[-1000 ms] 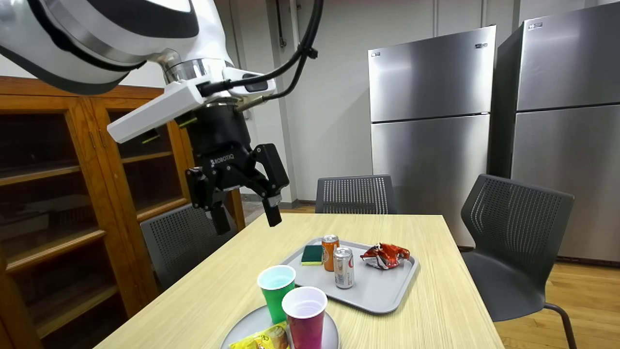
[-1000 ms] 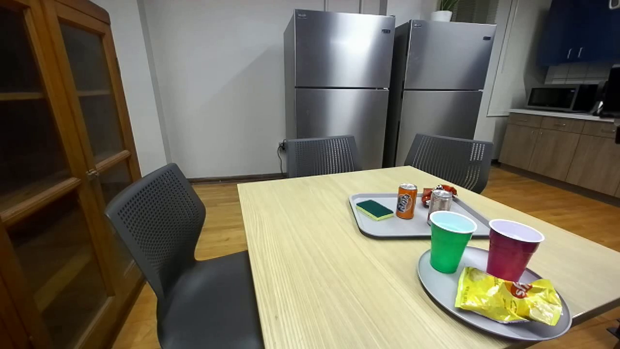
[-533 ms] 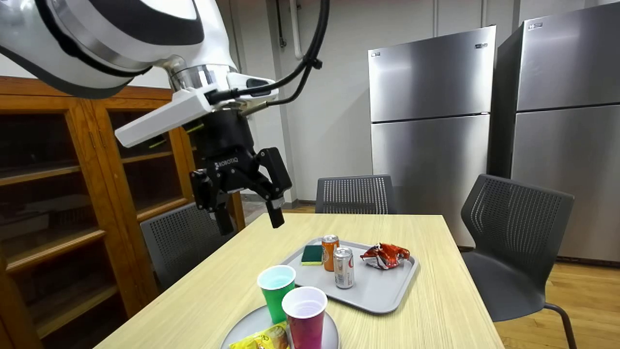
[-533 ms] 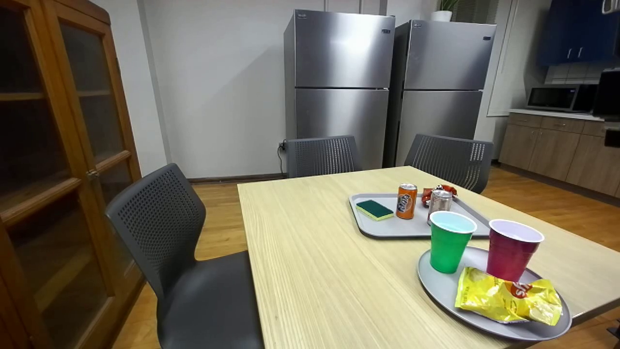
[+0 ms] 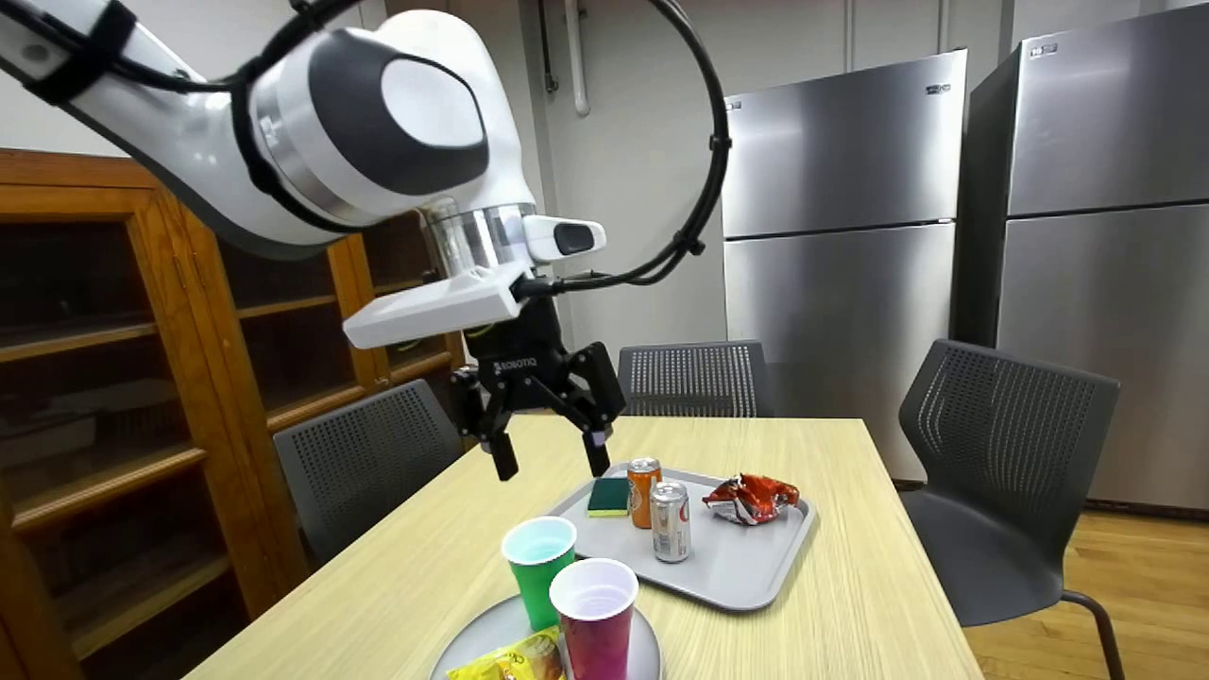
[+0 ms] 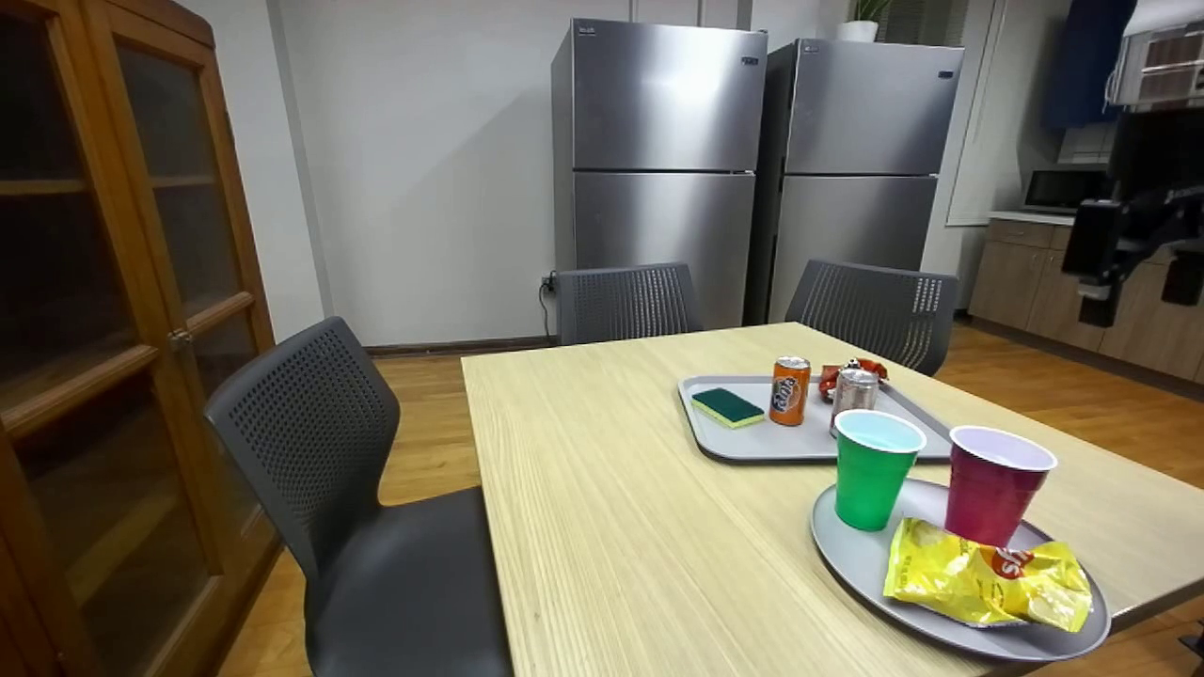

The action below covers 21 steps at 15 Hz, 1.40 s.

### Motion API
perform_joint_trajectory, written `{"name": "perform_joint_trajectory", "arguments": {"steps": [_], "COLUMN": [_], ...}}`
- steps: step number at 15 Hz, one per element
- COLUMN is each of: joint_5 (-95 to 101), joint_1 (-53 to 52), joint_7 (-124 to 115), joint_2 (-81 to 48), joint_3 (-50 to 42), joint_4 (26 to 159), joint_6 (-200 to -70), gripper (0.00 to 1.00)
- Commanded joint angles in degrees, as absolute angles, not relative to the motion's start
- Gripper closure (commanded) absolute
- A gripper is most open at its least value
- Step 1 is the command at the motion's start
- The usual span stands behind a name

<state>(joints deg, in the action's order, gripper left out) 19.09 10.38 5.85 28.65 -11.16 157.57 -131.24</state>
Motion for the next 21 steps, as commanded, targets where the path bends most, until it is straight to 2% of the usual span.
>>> {"name": "perform_joint_trajectory", "arguments": {"steps": [1,9,21], "joint_5": [16.37,9.89,9.65], "joint_1": [10.47,10.7,11.32], "joint_7": [8.06,10.84,10.15], "joint_2": [18.72,3.16,-9.91], "joint_3": [-12.6,-13.8,-13.04], "joint_4": [152.94,147.25,141.75], "joint_6": [-136.81,-146.3,-148.5], "gripper": [0.0,0.0,0.0]}}
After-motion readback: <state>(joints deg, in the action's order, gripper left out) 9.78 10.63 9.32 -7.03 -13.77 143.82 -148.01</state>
